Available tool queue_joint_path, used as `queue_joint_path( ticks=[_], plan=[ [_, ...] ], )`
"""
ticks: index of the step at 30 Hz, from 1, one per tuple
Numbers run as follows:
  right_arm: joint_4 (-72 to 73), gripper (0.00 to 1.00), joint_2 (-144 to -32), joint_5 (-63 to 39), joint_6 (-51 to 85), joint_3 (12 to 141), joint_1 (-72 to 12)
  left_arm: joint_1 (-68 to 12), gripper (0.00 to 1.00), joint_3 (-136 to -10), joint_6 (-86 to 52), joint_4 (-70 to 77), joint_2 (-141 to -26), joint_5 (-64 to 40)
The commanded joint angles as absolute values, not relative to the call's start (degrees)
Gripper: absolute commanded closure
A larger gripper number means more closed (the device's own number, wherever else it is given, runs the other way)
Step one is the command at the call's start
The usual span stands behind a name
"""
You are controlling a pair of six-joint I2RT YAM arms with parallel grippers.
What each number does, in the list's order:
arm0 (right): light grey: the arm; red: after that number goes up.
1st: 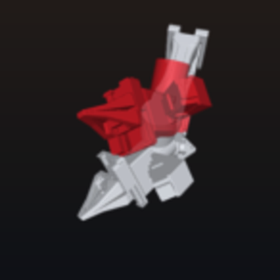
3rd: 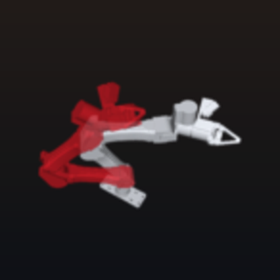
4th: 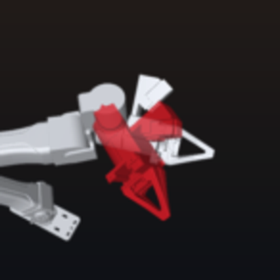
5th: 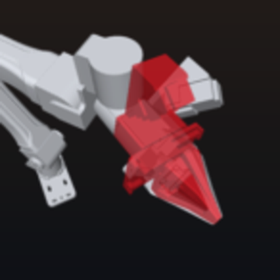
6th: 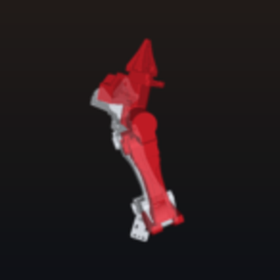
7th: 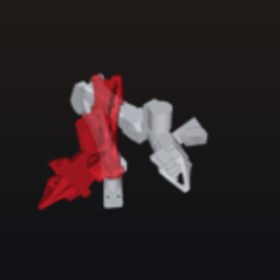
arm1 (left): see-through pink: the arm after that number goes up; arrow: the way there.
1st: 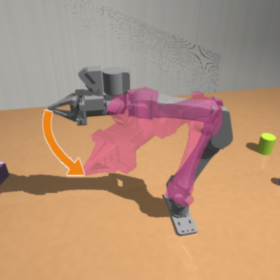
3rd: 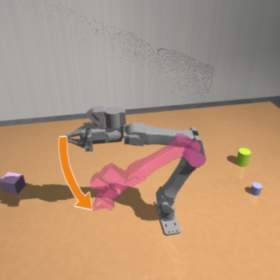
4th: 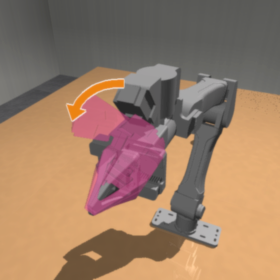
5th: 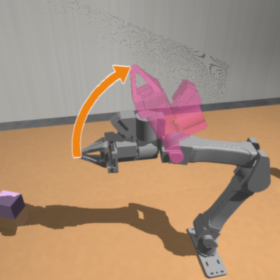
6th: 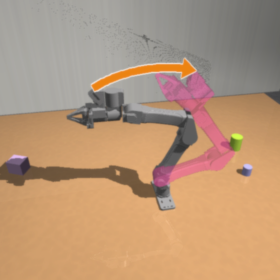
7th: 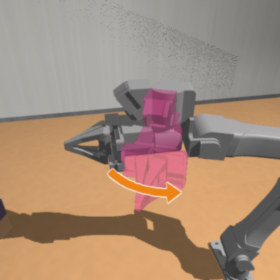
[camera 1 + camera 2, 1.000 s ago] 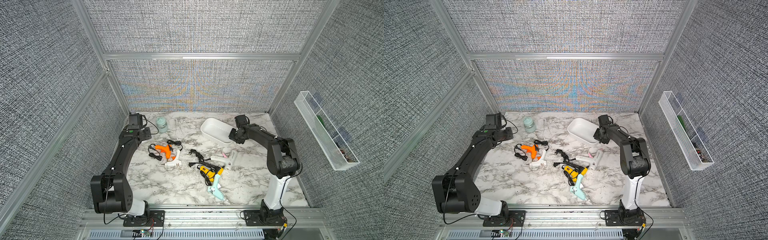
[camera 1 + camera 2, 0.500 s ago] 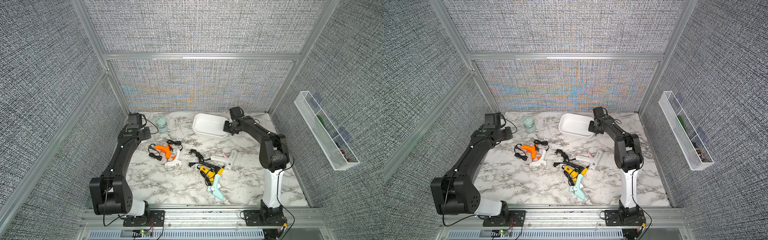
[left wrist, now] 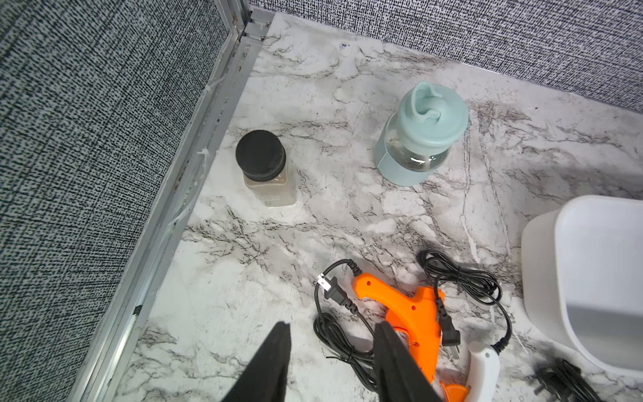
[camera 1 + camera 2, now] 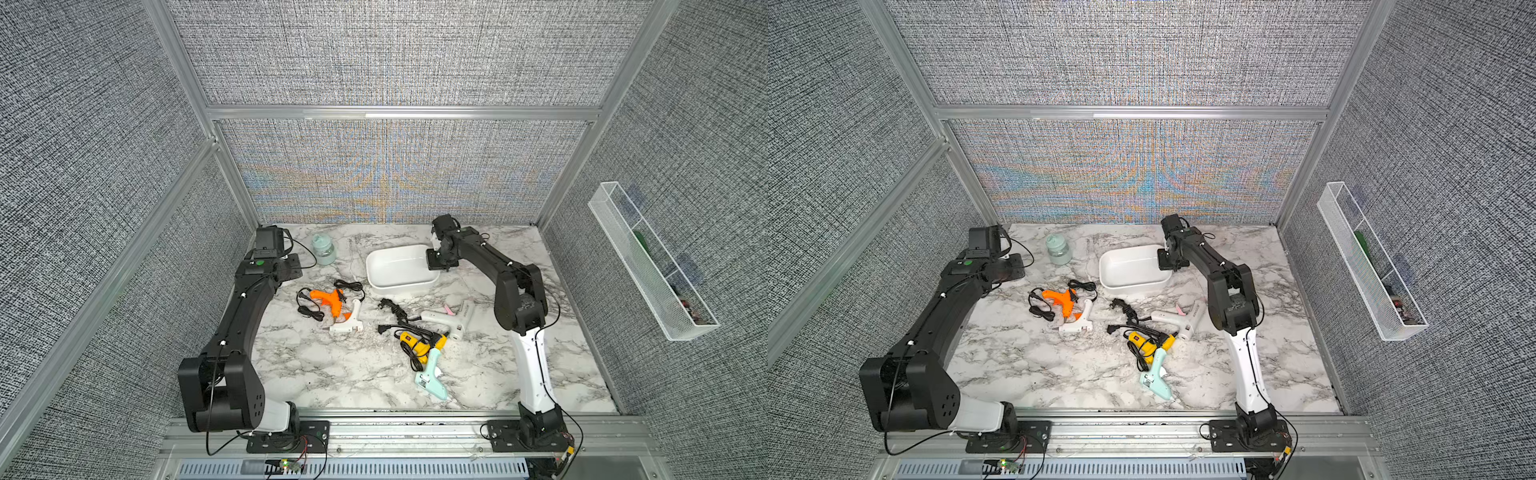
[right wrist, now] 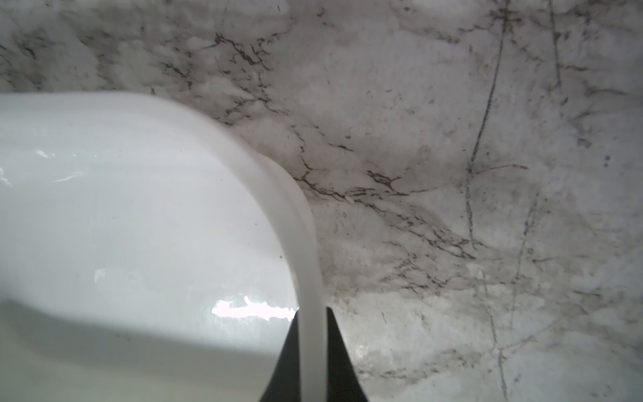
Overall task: Put the hot melt glue gun into the storage box
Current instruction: Place the storage box at the center of the board, then pick up the hot melt adhesive gun from the center of the board.
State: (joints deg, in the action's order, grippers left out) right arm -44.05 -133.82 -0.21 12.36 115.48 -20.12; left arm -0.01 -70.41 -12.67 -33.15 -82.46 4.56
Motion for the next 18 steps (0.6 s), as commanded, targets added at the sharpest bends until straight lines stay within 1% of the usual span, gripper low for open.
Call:
queue_joint_path(
  ticks=[1, 2, 4, 5, 7, 10, 15, 18],
  plan=[
    [-46.32, 0.78, -133.47, 1.32, 13.25, 115.42, -20.21, -0.17, 0.50, -69.75, -13.68, -34.43, -82.09, 4.61],
    [-46.24, 0.72, -133.19, 1.19, 13.31, 115.09, -20.20, -0.38, 0.48, -69.49, -14.00, -34.73, -82.29, 4.59],
    [-46.22, 0.49, -131.77, 1.05, 13.45, 114.54, -20.37, -0.98, 0.45, -69.21, -15.10, -35.85, -82.96, 4.57],
    [-46.24, 0.42, -130.89, 1.18, 13.49, 114.32, -20.36, -1.44, 0.43, -69.09, -15.72, -36.53, -83.26, 4.56],
    [-45.59, 0.33, -127.47, 1.66, 13.75, 113.21, -20.60, -3.11, 0.40, -68.82, -17.13, -38.28, -84.12, 5.63],
    [-43.94, 0.27, -121.02, 2.29, 14.83, 111.69, -20.85, -6.31, 0.38, -69.06, -21.69, -42.16, -86.25, 8.05],
    [-43.31, 0.26, -114.57, 2.98, 15.29, 110.66, -20.85, -8.65, 0.38, -68.81, -32.81, -45.44, -92.51, 6.54],
    [-43.90, 0.26, -113.73, 2.99, 15.23, 110.33, -20.75, -9.74, 0.44, -69.91, -34.94, -45.22, -96.96, 3.75]
  ],
)
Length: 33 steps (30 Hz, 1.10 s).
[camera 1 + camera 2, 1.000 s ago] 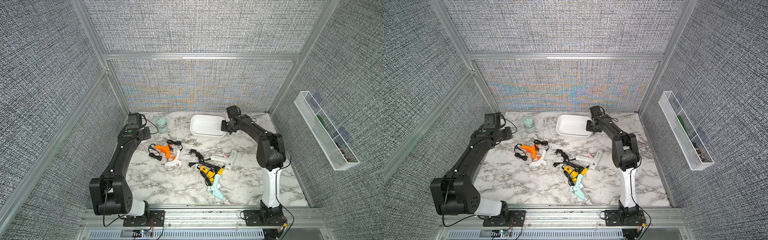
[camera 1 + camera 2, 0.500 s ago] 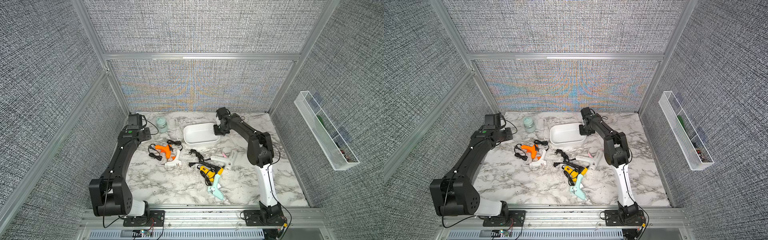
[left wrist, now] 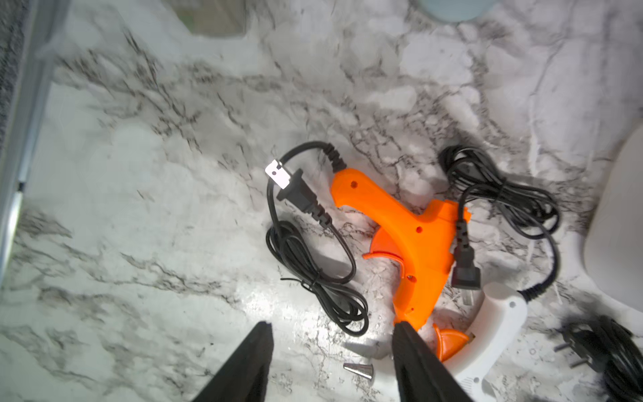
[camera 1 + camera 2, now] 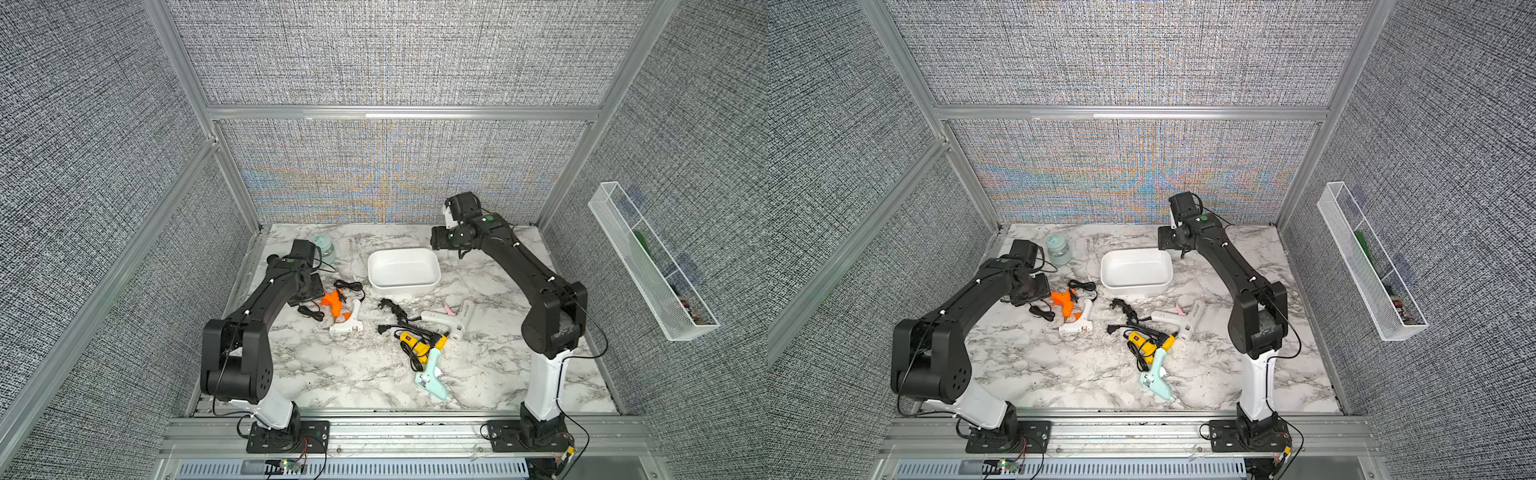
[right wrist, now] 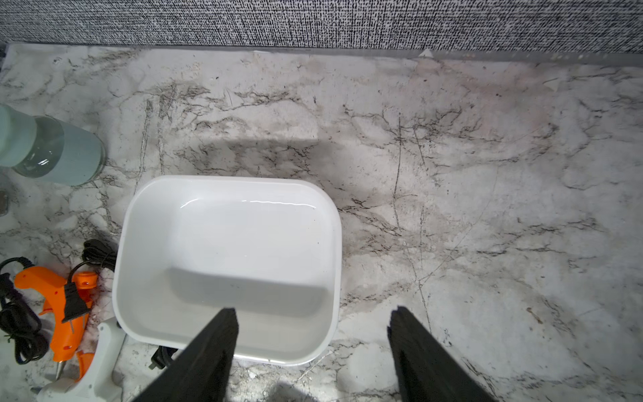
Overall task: Put the hot melt glue gun into the storage box
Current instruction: Pick up the hot melt adhesive gun from the center of the board.
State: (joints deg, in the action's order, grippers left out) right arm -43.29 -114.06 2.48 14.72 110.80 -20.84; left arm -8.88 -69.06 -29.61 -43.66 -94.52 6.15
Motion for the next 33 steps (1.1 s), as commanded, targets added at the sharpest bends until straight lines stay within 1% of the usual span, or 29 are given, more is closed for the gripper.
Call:
queue_joint_path(
  ticks=[1, 5, 9, 15, 20, 24, 28, 33],
  plan=[
    [-44.09, 0.26, -113.64, 3.14, 15.07, 110.06, -20.79, -10.75, 0.47, -70.88, -34.66, -45.55, -98.49, 3.28],
    [-43.15, 0.26, -112.74, 3.35, 15.05, 106.89, -20.69, -14.68, 0.54, -71.30, -33.81, -44.76, -101.40, 0.72],
    [-41.16, 0.26, -111.54, 2.37, 15.37, 103.27, -20.52, -18.15, 0.54, -71.61, -32.27, -44.61, -104.15, 0.73],
    [-40.78, 0.26, -111.73, 2.03, 15.13, 102.46, -20.34, -18.48, 0.42, -75.01, -29.48, -46.32, -106.57, 5.27],
    [-40.61, 0.26, -111.88, 1.93, 14.97, 102.20, -20.22, -18.53, 0.38, -77.40, -26.88, -46.52, -108.81, 7.92],
    [-40.30, 0.27, -111.37, 1.97, 15.16, 101.27, -19.98, -18.53, 0.38, -77.03, -26.19, -45.89, -110.51, 7.47],
    [-39.99, 0.26, -110.92, 1.85, 15.29, 100.39, -19.81, -18.54, 0.43, -75.23, -26.07, -44.97, -110.72, 6.63],
    [-39.77, 0.27, -110.98, 1.68, 15.55, 100.02, -19.84, -18.52, 0.47, -73.13, -25.84, -42.72, -110.84, 5.60]
  ],
)
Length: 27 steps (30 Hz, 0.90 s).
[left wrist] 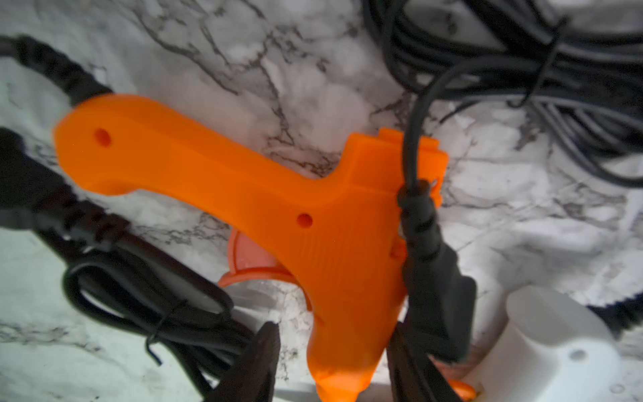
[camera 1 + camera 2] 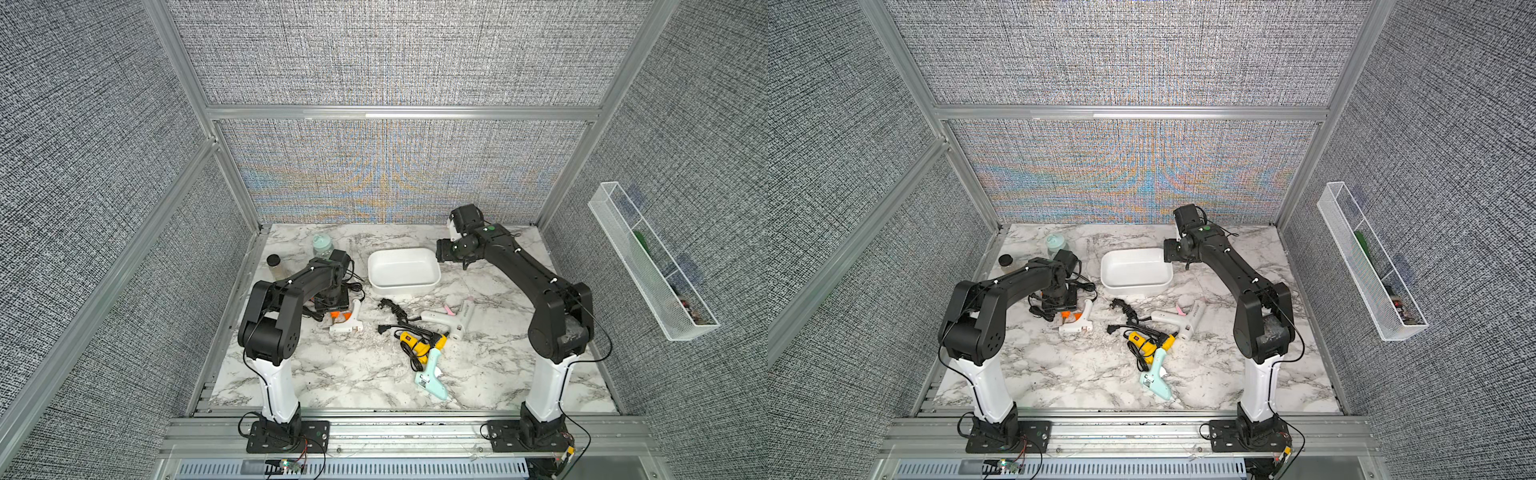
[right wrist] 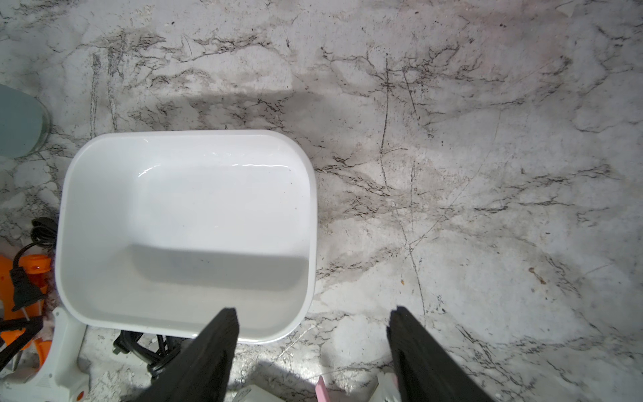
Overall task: Put the hot melt glue gun into the storage box
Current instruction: Pick up the hot melt adhesive gun from the center of the board.
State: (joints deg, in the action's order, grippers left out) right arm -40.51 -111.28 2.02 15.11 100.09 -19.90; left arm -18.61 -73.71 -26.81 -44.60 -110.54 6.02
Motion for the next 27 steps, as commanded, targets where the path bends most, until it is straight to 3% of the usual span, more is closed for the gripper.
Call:
queue_joint_path(
  ticks=[1, 16, 22, 27],
  plan=[
    [-39.68, 0.26, -111.04, 1.59, 15.56, 100.02, -19.85, -18.54, 0.47, -73.04, -25.84, -42.35, -111.13, 5.53],
    [-39.64, 0.26, -111.03, 1.29, 15.37, 100.15, -19.86, -18.54, 0.75, -73.83, -23.92, -42.68, -111.98, 7.05],
    [-39.73, 0.26, -110.59, 1.49, 15.03, 100.28, -19.75, -18.63, 0.80, -75.62, -22.65, -51.89, -102.17, 9.43],
    [-39.86, 0.26, -110.47, 1.73, 14.90, 100.33, -19.61, -20.43, 0.80, -85.76, -21.61, -64.51, -93.74, 11.51]
  ],
)
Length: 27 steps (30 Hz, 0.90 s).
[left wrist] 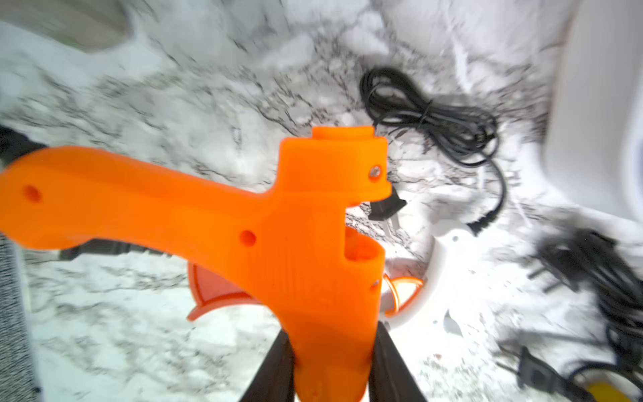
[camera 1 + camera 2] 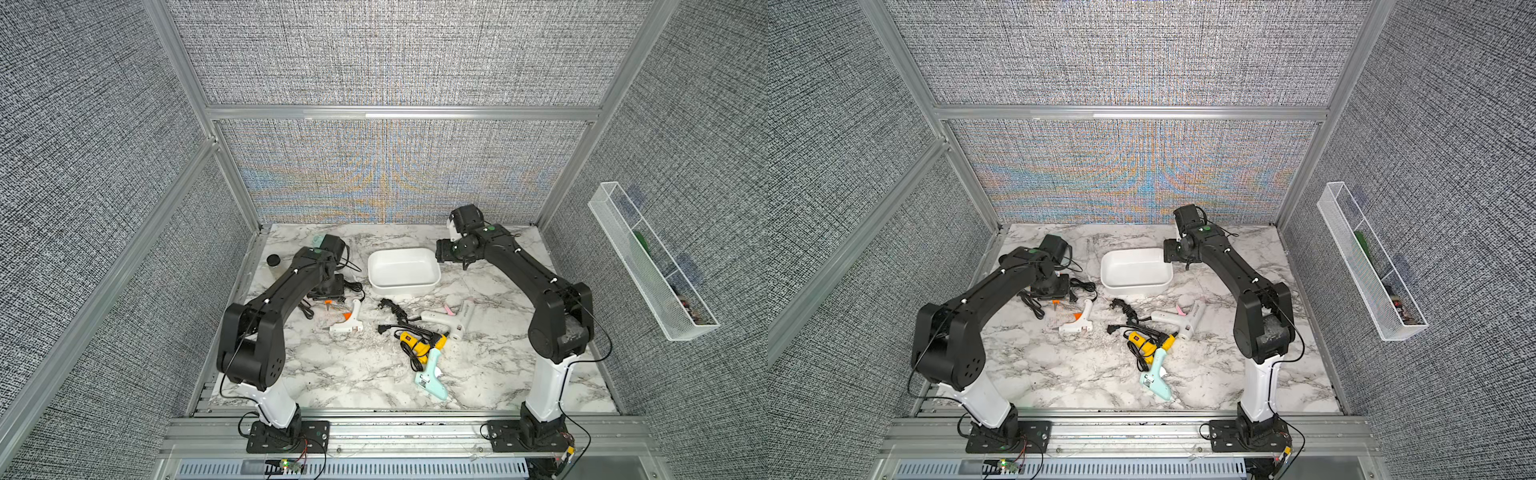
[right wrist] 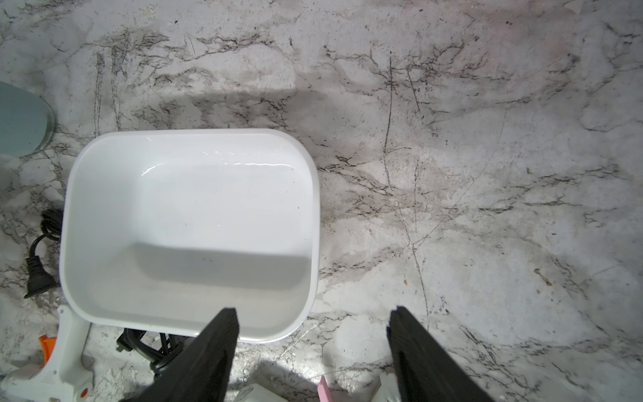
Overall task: Put the hot melt glue gun into the storage box
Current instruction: Pick up the hot melt adhesive gun from the center of the board, then place the hot melt adhesive gun in the storage box.
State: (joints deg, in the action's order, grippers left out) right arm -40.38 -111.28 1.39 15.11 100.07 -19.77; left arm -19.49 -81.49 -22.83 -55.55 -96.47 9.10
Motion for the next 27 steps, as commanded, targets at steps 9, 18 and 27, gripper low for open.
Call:
queue_joint_path(
  ticks=[9, 18, 27],
  plan=[
    [-39.99, 0.26, -107.16, 2.55, 15.25, 96.87, -15.98, -29.16, 0.80, -119.56, -25.18, -75.40, -102.51, 10.36],
    [-39.81, 0.26, -100.94, 2.79, 14.77, 90.85, -10.23, -35.90, 0.80, -151.57, -31.94, -75.70, -124.32, 6.02],
    [-39.48, 0.26, -98.24, 2.29, 13.81, 87.21, -7.67, -38.85, 0.82, -150.76, -35.78, -68.38, -127.34, 1.47]
  ],
)
